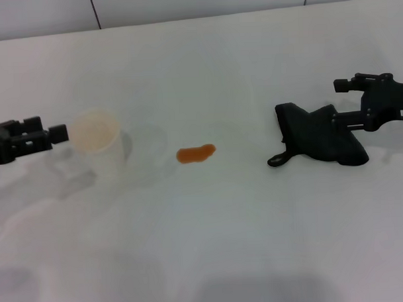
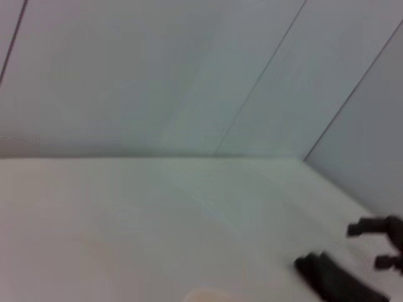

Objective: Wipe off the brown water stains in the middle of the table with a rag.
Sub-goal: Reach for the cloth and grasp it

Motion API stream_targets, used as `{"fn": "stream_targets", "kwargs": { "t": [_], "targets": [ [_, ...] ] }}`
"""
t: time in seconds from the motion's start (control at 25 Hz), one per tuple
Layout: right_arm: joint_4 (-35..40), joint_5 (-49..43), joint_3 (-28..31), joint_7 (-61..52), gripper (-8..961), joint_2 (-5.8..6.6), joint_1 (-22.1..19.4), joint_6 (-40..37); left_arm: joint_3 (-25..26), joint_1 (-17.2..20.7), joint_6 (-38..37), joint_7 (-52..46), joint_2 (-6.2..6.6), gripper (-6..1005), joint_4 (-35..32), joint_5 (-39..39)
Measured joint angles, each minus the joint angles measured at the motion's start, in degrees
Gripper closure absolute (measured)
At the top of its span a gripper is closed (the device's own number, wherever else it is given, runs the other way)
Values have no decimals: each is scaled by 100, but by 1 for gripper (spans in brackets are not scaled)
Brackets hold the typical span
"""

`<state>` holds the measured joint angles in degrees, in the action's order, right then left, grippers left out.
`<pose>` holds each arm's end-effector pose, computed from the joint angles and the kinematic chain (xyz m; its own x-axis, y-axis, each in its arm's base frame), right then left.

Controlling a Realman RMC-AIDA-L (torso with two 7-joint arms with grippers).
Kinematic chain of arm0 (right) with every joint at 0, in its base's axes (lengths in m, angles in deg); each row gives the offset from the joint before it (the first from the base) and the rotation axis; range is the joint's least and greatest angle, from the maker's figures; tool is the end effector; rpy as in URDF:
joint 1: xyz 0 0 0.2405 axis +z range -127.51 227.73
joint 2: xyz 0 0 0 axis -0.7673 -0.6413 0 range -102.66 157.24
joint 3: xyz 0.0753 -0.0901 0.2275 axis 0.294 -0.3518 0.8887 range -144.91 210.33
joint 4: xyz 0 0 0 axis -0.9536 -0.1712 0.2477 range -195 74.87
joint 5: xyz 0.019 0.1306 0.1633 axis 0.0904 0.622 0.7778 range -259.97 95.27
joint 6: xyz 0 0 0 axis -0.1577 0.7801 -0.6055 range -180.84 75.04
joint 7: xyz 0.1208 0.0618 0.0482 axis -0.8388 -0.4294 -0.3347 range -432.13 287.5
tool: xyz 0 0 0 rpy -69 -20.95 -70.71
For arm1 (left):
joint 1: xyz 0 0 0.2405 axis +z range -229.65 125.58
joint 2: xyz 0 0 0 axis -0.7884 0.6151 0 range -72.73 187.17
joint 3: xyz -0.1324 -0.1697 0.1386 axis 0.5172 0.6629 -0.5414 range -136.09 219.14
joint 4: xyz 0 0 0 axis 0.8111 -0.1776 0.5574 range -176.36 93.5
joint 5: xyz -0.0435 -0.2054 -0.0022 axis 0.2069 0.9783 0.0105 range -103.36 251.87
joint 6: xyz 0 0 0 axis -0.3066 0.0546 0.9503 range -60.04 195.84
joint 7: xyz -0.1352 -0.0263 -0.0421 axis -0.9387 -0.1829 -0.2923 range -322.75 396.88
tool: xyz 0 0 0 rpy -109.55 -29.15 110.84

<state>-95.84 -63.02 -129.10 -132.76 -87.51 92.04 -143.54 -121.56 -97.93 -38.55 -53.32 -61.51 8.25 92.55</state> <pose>0.3210 0.3442 0.0523 0.8516 -0.3022 -0.4283 -0.4839 -0.7672 -0.4209 -0.2819 0.3319 0.0648 0.5934 0.6073 0.5283 0.7503 -0.6550 -0.0897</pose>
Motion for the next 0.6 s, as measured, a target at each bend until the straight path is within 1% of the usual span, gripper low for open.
{"fn": "stream_targets", "kwargs": {
  "t": [0.32,0.6],
  "targets": [
    [5,0,1,12,95,-20,31,11,-5,-490,729,82,-22,119,-257,-826],
    [9,-14,2,15,96,-25,5,10,-5,-709,847,40,14,119,-224,-947]
  ]
}}
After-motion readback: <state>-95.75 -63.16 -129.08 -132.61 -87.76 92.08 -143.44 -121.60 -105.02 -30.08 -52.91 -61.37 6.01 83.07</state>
